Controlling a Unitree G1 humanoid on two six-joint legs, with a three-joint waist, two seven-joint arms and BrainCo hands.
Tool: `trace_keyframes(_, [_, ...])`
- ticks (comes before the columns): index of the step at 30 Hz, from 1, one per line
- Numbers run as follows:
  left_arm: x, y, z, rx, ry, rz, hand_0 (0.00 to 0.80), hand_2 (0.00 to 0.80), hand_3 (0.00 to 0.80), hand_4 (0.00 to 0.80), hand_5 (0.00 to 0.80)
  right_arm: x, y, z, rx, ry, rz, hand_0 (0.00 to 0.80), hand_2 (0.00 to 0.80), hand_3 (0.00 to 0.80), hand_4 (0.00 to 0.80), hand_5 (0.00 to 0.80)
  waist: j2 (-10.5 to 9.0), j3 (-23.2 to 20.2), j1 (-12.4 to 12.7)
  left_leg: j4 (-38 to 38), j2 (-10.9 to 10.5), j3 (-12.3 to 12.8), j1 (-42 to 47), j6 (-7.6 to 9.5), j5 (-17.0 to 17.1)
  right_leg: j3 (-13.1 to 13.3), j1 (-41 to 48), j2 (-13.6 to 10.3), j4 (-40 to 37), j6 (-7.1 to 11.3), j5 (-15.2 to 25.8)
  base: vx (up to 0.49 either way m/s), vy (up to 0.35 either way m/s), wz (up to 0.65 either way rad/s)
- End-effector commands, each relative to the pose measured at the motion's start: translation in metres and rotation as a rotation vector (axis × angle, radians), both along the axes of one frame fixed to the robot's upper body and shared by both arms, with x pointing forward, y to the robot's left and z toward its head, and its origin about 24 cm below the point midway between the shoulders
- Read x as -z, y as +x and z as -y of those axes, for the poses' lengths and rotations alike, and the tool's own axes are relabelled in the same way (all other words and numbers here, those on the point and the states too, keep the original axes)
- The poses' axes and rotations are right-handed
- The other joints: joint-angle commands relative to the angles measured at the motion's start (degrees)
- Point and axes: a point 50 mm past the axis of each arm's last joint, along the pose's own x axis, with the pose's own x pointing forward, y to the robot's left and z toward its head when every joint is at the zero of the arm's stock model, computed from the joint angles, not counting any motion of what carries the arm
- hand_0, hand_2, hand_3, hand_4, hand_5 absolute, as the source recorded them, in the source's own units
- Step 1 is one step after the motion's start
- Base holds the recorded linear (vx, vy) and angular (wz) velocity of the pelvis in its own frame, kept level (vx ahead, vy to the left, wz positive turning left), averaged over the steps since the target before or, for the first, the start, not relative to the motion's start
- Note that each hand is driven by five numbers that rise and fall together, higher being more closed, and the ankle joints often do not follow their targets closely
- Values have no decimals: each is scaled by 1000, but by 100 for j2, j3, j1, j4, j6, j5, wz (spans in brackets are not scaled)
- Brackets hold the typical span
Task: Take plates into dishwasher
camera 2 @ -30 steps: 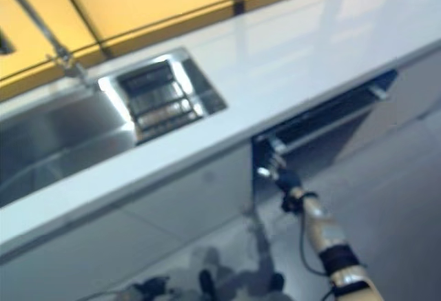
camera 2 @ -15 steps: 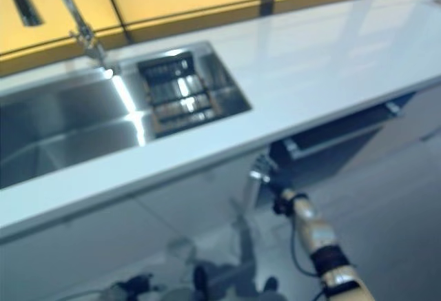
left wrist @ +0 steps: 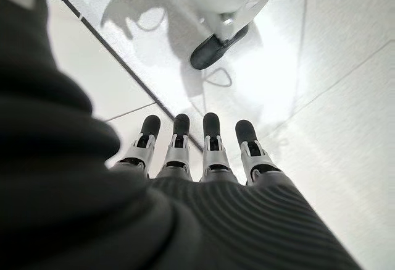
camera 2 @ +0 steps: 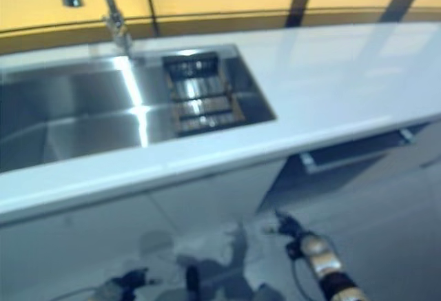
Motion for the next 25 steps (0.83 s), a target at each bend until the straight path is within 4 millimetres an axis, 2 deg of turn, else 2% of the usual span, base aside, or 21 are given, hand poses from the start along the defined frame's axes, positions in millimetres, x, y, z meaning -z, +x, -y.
trace_keyframes(1, [-5,12,-2,-14,-23,34,0,0,0,0,0,1,0,11,-28,-95,-8,0,0,0,0,0,114,-74,188,22,-585,128,395,712,-1345,369,161,-32,338,190,-67,-54,29,10])
trace_keyframes(3, [-7,15,-6,-34,-17,40,0,0,0,0,0,15,-17,10,-3,-84,-89,0,0,0,0,0,71,-95,205,21,-582,-5,356,716,-1338,460,183,31,314,173,-98,-75,-17,19])
trace_keyframes(4, [-7,15,-6,-37,-17,42,0,0,0,0,0,15,-18,10,-2,-83,-93,0,0,0,0,0,68,-97,203,21,-583,-16,353,716,-1336,467,186,37,312,168,-106,-97,-60,33])
trace_keyframes(5, [-8,17,-7,-48,-16,44,0,0,0,0,0,21,-26,8,6,-78,-128,0,0,0,0,0,50,-125,185,20,-585,-120,321,711,-1324,593,176,120,301,139,-170,-160,-140,27])
trace_keyframes(6, [-9,20,-8,-45,-10,45,0,0,0,0,0,30,-39,7,31,-68,-183,0,0,0,0,0,22,-188,131,20,-594,-347,227,722,-1250,825,148,310,287,12,-340,-188,-168,32])
trace_keyframes(7, [-9,21,-8,-45,-9,43,0,0,0,0,0,32,-43,7,35,-65,-201,0,0,0,0,0,12,-207,114,20,-596,-421,208,715,-1234,918,145,376,285,-7,-396,-228,-234,45])
trace_keyframes(8, [-10,22,-9,-43,-7,40,0,0,0,0,0,37,-53,7,60,-57,-237,0,0,0,0,0,-10,-260,53,20,-603,-635,154,686,-1174,1227,155,591,253,-66,-587,-180,-197,61])
trace_keyframes(10, [-11,25,-8,-44,-9,41,0,0,0,0,0,41,-62,8,77,-52,-271,0,0,0,0,0,-29,-335,-20,20,-601,-848,57,616,-1067,1554,182,815,166,-151,-877,-230,-223,66])
trace_keyframes(12, [-11,26,-8,-44,-10,41,0,0,0,0,0,43,-67,7,88,-44,-284,0,0,0,0,0,-57,-378,-34,20,-615,-950,-8,588,-999,1614,244,881,108,-174,-974,-263,-228,72])
trace_keyframes(14, [-9,24,-7,-52,-21,37,0,0,0,0,0,45,-70,7,93,-39,-291,0,0,0,0,0,-87,-470,-42,20,-581,-1031,-165,440,-846,1610,435,1030,-145,-280,-1316,-401,-333,63])
trace_keyframes(18, [-4,20,4,-67,-63,34,0,0,0,0,0,43,-68,12,102,-45,-276,0,0,0,0,0,-40,-573,-50,20,-453,-1079,-399,108,-612,1536,719,1225,-666,-665,-1824,-406,-277,15])
trace_keyframes(22, [0,18,15,-90,-87,42,0,0,0,0,0,39,-59,14,86,-55,-256,0,0,0,0,0,-31,-563,-73,20,-233,-1079,-493,-145,-408,1463,782,1392,-966,-942,-1770,-444,-283,30])
trace_keyframes(25, [2,15,19,-96,-84,37,0,0,0,0,0,38,-56,17,88,-58,-248,0,0,0,0,0,-35,-504,-135,20,-63,-1019,-493,-287,-248,1530,847,1550,-1194,-1076,-1634,-342,-219,34])
